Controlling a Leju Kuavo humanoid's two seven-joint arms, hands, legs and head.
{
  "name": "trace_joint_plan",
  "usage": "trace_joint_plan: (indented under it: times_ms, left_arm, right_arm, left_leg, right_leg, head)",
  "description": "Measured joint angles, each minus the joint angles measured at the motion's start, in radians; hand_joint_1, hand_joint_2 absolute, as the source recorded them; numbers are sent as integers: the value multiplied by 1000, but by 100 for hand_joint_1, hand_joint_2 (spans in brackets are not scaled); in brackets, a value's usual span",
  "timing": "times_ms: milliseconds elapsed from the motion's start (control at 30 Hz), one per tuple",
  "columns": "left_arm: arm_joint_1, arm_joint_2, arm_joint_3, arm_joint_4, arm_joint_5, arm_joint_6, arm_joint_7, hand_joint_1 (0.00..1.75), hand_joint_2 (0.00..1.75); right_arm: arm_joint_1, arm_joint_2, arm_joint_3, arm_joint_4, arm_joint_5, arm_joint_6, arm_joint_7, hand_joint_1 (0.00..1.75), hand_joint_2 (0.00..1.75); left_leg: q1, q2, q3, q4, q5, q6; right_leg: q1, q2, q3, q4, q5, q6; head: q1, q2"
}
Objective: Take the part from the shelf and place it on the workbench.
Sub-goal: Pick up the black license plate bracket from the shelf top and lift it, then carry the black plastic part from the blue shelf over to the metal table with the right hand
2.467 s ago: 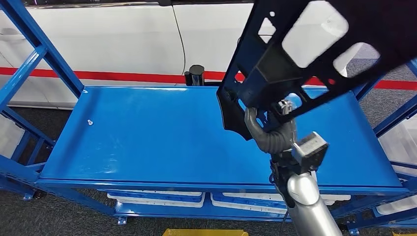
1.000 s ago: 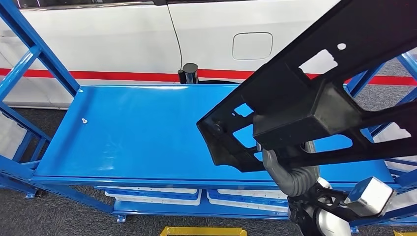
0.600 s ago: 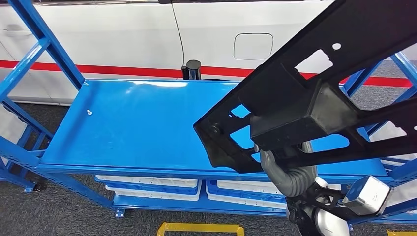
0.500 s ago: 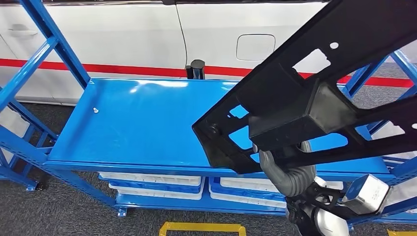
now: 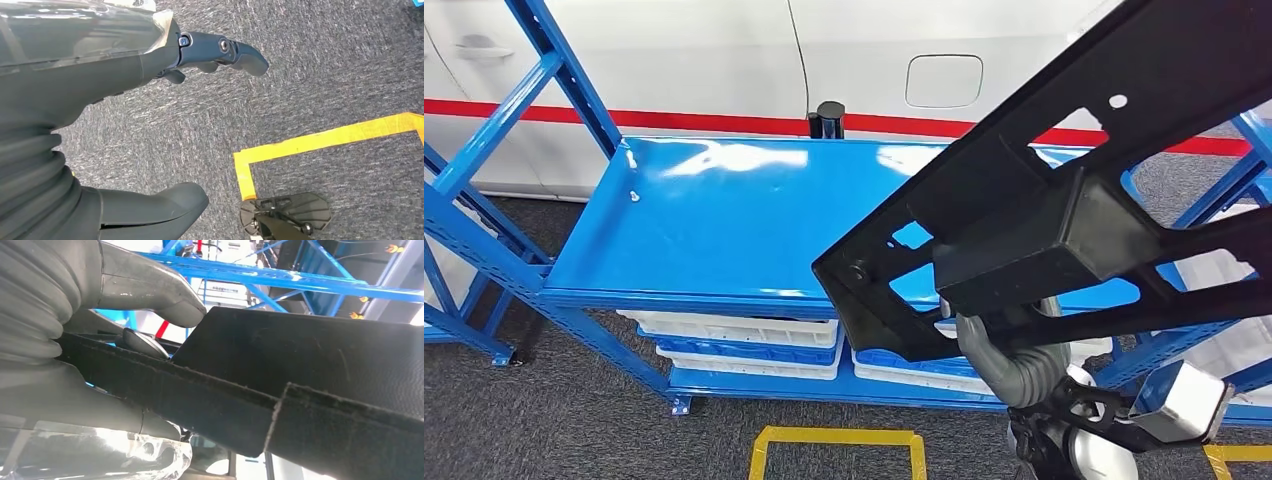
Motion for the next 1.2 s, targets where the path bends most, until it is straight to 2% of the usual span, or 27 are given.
trace_joint_plan:
  times_ms: [33, 100, 133, 167, 200, 233, 300, 367, 433, 500, 533, 567, 633, 667, 700, 733, 767, 800, 867, 900, 933, 1000, 1033, 1067, 1100, 1167, 1200]
  left_arm:
    - [1, 0, 1, 0, 0, 0, 0, 0, 175]
    - [1, 1, 2, 0, 1, 1, 0, 0, 175]
    - [1, 1, 3, 0, 1, 1, 0, 0, 175]
    - [1, 1, 4, 0, 1, 2, 0, 0, 175]
    - [1, 1, 5, 0, 1, 2, 0, 0, 175]
    - [1, 1, 6, 0, 2, 2, 0, 0, 175]
    - [0, 2, 7, 0, 2, 2, 0, 0, 175]
    - [-3, 1, 7, 0, 3, 3, 0, 0, 175]
    - [-6, 1, 8, 0, 2, 4, 0, 0, 175]
    - [-5, 1, 8, 0, 2, 4, 0, 0, 175]
    - [-4, 1, 8, 1, 3, 5, 0, 0, 175]
    - [-4, 2, 9, 1, 3, 5, 0, 0, 175]
    - [-4, 3, 9, 1, 3, 4, -1, 0, 175]
    - [-4, 3, 9, 1, 3, 4, -2, 0, 175]
    - [-4, 3, 9, 1, 3, 3, -2, 0, 175]
    - [-4, 3, 9, 1, 3, 2, -3, 0, 175]
    - [-4, 2, 9, 1, 3, 2, -3, 0, 175]
    - [-4, 2, 9, 1, 3, 2, -3, 0, 175]
    - [-4, 1, 9, 1, 2, 2, -3, 0, 175]
    - [-4, 1, 9, 1, 2, 2, -3, 0, 175]
    - [-4, 0, 9, 1, 1, 2, -3, 0, 175]
    - [-2, 0, 9, 1, 1, 2, -3, 0, 175]
    - [-2, 1, 9, 1, 1, 2, -3, 0, 175]
    - [0, 1, 9, 2, 1, 2, -3, 0, 175]
    - [0, 2, 9, 2, 1, 2, -3, 0, 175]
    - [1, 1, 9, 2, 1, 2, -3, 0, 175]
    - [1, 1, 9, 2, 1, 2, -3, 0, 175]
  right_arm:
    - [0, 1, 0, 0, 0, 0, 0, 175, 175]
    - [-1, 3, 0, 0, 0, 1, 0, 175, 175]
    - [0, 5, 0, 0, 0, 1, -1, 175, 175]
    - [0, 5, 0, 0, -1, 1, -1, 175, 175]
    - [0, 6, 0, 0, -1, 2, 0, 175, 175]
    - [0, 6, 0, 0, -1, 2, -1, 175, 175]
    - [0, 8, -1, 0, -3, 3, 0, 175, 175]
    - [-1, 8, -1, 0, -6, 7, -1, 175, 175]
    - [-3, 9, -2, -1, -8, 12, -1, 175, 175]
    - [-2, 9, -2, 0, -9, 16, -2, 175, 175]
    - [0, 9, -3, 0, -9, 17, -2, 175, 175]
    - [2, 8, -3, 0, -9, 18, -2, 175, 175]
    - [5, 8, -4, 1, -9, 18, -2, 175, 175]
    - [7, 8, -4, 1, -8, 18, -2, 175, 175]
    - [8, 8, -4, 1, -8, 18, -3, 175, 175]
    - [10, 8, -3, 1, -8, 18, -3, 175, 175]
    - [11, 8, -3, 1, -7, 19, -3, 175, 175]
    - [12, 8, -3, 1, -6, 19, -3, 175, 175]
    - [12, 9, -4, 0, -2, 21, -3, 175, 175]
    - [12, 9, -4, 0, -1, 21, -4, 175, 175]
    - [12, 9, -4, -1, 0, 21, -4, 175, 175]
    - [14, 9, -5, 0, 0, 21, -5, 175, 175]
    - [15, 10, -5, 0, 1, 21, -6, 175, 175]
    - [16, 11, -6, 0, 1, 21, -6, 175, 175]
    - [17, 12, -6, 0, 2, 22, -7, 175, 175]
    - [19, 14, -8, 0, 4, 24, -8, 175, 175]
    - [19, 14, -8, 0, 5, 24, -8, 175, 175]
  left_leg:
    - [2, -1, -9, 18, -25, -6]
    - [9, -1, -40, 106, -115, -20]
    - [12, -1, -58, 170, -162, -27]
    - [16, -1, -70, 229, -188, -33]
    - [21, -1, -70, 266, -191, -40]
    - [26, -1, -56, 272, -172, -45]
    - [37, 0, 20, 187, -114, -53]
    - [39, -4, 106, 60, -104, -56]
    - [32, -10, 132, 1, -120, -46]
    - [26, -9, 114, -4, -108, -20]
    - [24, -6, 102, -5, -97, -5]
    - [23, -3, 88, -7, -85, 10]
    - [20, 0, 60, -6, -61, 26]
    - [17, 1, 44, -5, -48, 29]
    - [14, 2, 29, -4, -36, 30]
    - [11, 3, 13, -3, -24, 30]
    - [10, 3, -1, -3, -13, 29]
    - [8, 3, -14, -2, -2, 28]
    - [5, 2, -31, 0, 17, 21]
    - [4, 1, -35, -1, 28, 16]
    - [4, 1, -37, -4, 39, 11]
    - [5, 0, -43, -9, 56, 1]
    - [6, 0, -51, 0, 42, -4]
    - [8, -1, -62, 24, 8, -9]
    - [11, -1, -76, 68, -43, -14]
    - [15, 0, -105, 198, -142, -24]
    - [17, -1, -112, 257, -159, -28]
  right_leg:
    - [-5, -2, -8, -1, 9, -12]
    - [-11, -5, -28, -2, 29, -29]
    - [-10, -6, -41, -1, 40, -33]
    - [-10, -7, -54, 1, 49, -32]
    - [-10, -7, -68, 4, 58, -29]
    - [-12, -8, -81, 8, 66, -25]
    - [-16, -8, -104, 20, 77, -15]
    - [-15, -9, -124, 35, 87, -2]
    - [-14, -10, -138, 40, 101, 17]
    - [-15, -9, -149, 39, 111, 34]
    - [-16, -8, -159, 50, 97, 34]
    - [-16, -7, -174, 79, 65, 28]
    - [-15, -5, -212, 193, -28, 11]
    - [-14, -4, -225, 259, -61, 10]
    - [-12, -3, -227, 309, -75, 14]
    - [-10, -3, -213, 328, -68, 21]
    - [-9, -3, -184, 313, -48, 29]
    - [-7, -3, -136, 262, -26, 34]
    - [1, -2, -15, 99, -20, 25]
    - [6, -1, 28, 32, -28, 18]
    - [10, 0, 50, -9, -38, 11]
    - [8, 1, 40, -21, -29, 3]
    - [3, 0, 31, -21, -19, -4]
    - [-2, -2, 21, -20, -7, -13]
    - [-6, -4, 11, -20, 5, -21]
    - [-4, -7, -14, -17, 27, -30]
    - [-3, -8, -29, -14, 38, -29]
  head:
    - [-1, 0]
    - [-5, 0]
    - [-6, 0]
    - [-7, 0]
    - [-7, 0]
    - [-7, 0]
    - [-7, 0]
    - [-8, 0]
    - [-8, 0]
    - [-9, 0]
    - [-8, 0]
    - [-7, 0]
    - [-4, 0]
    - [-3, 0]
    - [-3, 0]
    - [-3, 0]
    - [-3, 0]
    - [-3, 0]
    - [-4, 0]
    - [-4, 0]
    - [-4, 0]
    - [-4, 0]
    - [-5, 0]
    - [-8, 0]
    - [-9, 0]
    - [-12, 0]
    - [-13, 0]
